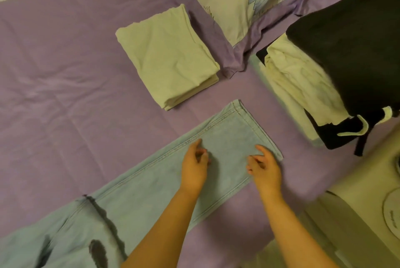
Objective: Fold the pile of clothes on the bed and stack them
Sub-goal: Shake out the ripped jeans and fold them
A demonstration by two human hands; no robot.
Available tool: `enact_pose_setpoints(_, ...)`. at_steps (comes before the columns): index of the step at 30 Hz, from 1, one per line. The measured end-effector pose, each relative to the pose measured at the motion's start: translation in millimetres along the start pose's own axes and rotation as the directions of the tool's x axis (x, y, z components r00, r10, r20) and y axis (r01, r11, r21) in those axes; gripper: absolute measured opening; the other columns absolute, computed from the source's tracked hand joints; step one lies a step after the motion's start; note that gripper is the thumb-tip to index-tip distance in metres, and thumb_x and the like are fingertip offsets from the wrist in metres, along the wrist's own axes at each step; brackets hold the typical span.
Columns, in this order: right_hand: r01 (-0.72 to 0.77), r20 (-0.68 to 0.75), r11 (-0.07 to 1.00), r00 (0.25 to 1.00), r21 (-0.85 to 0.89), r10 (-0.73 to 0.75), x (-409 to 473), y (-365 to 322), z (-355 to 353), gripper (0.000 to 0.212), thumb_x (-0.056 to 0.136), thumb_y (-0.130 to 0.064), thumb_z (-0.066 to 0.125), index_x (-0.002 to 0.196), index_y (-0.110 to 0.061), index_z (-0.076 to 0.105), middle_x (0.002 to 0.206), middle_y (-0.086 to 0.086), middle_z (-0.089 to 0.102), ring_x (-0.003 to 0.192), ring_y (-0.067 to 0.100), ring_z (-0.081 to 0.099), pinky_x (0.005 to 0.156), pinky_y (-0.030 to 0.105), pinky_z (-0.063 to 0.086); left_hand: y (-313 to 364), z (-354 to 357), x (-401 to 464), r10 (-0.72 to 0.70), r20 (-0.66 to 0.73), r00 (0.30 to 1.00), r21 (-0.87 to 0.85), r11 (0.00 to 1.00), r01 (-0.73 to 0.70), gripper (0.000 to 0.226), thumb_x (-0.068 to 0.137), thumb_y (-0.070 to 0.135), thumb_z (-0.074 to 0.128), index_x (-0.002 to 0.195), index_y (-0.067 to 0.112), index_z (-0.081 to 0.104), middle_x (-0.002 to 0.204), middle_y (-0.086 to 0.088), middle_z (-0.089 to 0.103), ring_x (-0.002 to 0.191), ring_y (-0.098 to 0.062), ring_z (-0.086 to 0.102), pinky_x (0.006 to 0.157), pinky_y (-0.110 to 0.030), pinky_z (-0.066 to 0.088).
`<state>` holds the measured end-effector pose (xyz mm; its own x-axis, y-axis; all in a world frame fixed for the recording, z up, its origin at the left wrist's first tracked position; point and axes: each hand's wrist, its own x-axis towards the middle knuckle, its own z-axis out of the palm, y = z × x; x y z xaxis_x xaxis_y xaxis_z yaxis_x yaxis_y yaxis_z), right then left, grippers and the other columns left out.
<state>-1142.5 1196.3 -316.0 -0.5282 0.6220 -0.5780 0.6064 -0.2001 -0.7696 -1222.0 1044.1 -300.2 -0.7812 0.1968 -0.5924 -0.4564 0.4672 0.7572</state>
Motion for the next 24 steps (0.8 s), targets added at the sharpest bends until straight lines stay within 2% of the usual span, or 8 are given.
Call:
enact_pose_setpoints(4, -0.004, -0.039, 0.996, 0.999, 0.087, 0.007, -13, -1, 12, 0.038, 0.089, 0.007, 0.056, 0.120, -0.014, 0.048, 0.086, 0.001, 0.058, 0.069, 0.009, 0.056, 0.057, 0.016, 0.053, -26, -39, -29, -0.111, -0.076, 0.991, -0.066, 0.992, 0.107, 0.033, 0.098, 0.010, 0.049, 0.130, 0.015, 0.052, 0.090, 0.001, 0.062, 0.087, -0.019, 0.063, 0.088, -0.040, 0.053)
enact_pose_setpoints(9, -0.012, 0.235, 0.999, 0.972, -0.040, 0.021, -79, 19, 66, 0.034, 0.090, 0.009, 0.053, 0.114, -0.014, 0.050, 0.082, 0.004, 0.057, 0.062, 0.015, 0.054, 0.051, 0.014, 0.048, -58, -106, -87, -0.086, -0.098, 0.992, -0.021, 0.996, 0.084, 0.021, 0.098, 0.011, 0.050, 0.105, 0.026, 0.064, 0.083, 0.003, 0.066, 0.079, -0.011, 0.064, 0.081, -0.031, 0.054)
enact_pose_setpoints(11, -0.009, 0.342, 0.992, 0.938, -0.124, 0.051, -114, 36, 95, 0.032, 0.089, 0.010, 0.053, 0.112, -0.011, 0.054, 0.078, 0.002, 0.058, 0.063, 0.016, 0.054, 0.056, 0.018, 0.048, -76, -139, -113, -0.082, -0.126, 0.989, 0.029, 0.996, 0.086, 0.024, 0.097, 0.013, 0.051, 0.096, 0.035, 0.061, 0.084, 0.006, 0.067, 0.080, -0.009, 0.064, 0.078, -0.026, 0.051)
enact_pose_setpoints(14, 0.029, 0.508, 0.970, 0.855, -0.240, 0.100, -169, 61, 137, 0.026, 0.088, 0.007, 0.057, 0.109, -0.007, 0.060, 0.077, 0.001, 0.062, 0.069, 0.021, 0.056, 0.068, 0.033, 0.047, -110, -195, -145, -0.064, -0.190, 0.980, 0.203, 0.974, 0.103, 0.018, 0.096, 0.014, 0.054, 0.106, 0.025, 0.065, 0.103, 0.005, 0.067, 0.094, -0.010, 0.062, 0.086, -0.027, 0.050)
enact_pose_setpoints(16, 0.065, 0.605, 0.957, 0.787, -0.282, 0.124, -202, 72, 163, 0.023, 0.088, 0.003, 0.059, 0.107, -0.009, 0.062, 0.084, 0.005, 0.065, 0.078, 0.022, 0.058, 0.075, 0.034, 0.047, -133, -234, -162, 0.025, -0.239, 0.971, 0.421, 0.903, 0.080, 0.020, 0.093, 0.015, 0.059, 0.111, 0.018, 0.068, 0.112, 0.001, 0.066, 0.103, -0.018, 0.060, 0.090, -0.031, 0.048)
enact_pose_setpoints(19, 0.143, 0.710, 0.937, 0.691, -0.319, 0.137, -239, 77, 200, 0.022, 0.087, -0.004, 0.064, 0.101, -0.021, 0.060, 0.095, 0.002, 0.067, 0.090, 0.016, 0.063, 0.079, 0.017, 0.048, -163, -281, -173, 0.181, -0.203, 0.962, 0.691, 0.723, 0.009, 0.028, 0.086, 0.017, 0.067, 0.114, 0.018, 0.068, 0.118, 0.000, 0.065, 0.112, -0.026, 0.057, 0.094, -0.037, 0.042)
enact_pose_setpoints(21, 0.176, 0.750, 0.917, 0.640, -0.357, 0.169, -256, 78, 221, 0.025, 0.086, -0.012, 0.068, 0.102, -0.027, 0.055, 0.095, -0.007, 0.062, 0.092, 0.009, 0.060, 0.073, 0.009, 0.045, -177, -301, -174, 0.077, -0.179, 0.981, 0.738, 0.670, 0.082, 0.039, 0.090, 0.029, 0.061, 0.128, 0.025, 0.058, 0.128, 0.003, 0.057, 0.120, -0.022, 0.050, 0.100, -0.034, 0.033)
enact_pose_setpoints(24, 0.241, 0.738, 0.877, 0.653, -0.416, 0.171, -268, 78, 244, 0.018, 0.083, -0.015, 0.071, 0.087, -0.025, 0.057, 0.085, -0.010, 0.060, 0.085, 0.009, 0.058, 0.064, 0.010, 0.043, -190, -320, -168, -0.098, -0.115, 0.989, 0.792, 0.592, 0.151, 0.041, 0.092, 0.042, 0.053, 0.128, 0.023, 0.053, 0.119, -0.002, 0.061, 0.110, -0.023, 0.055, 0.086, -0.031, 0.036)
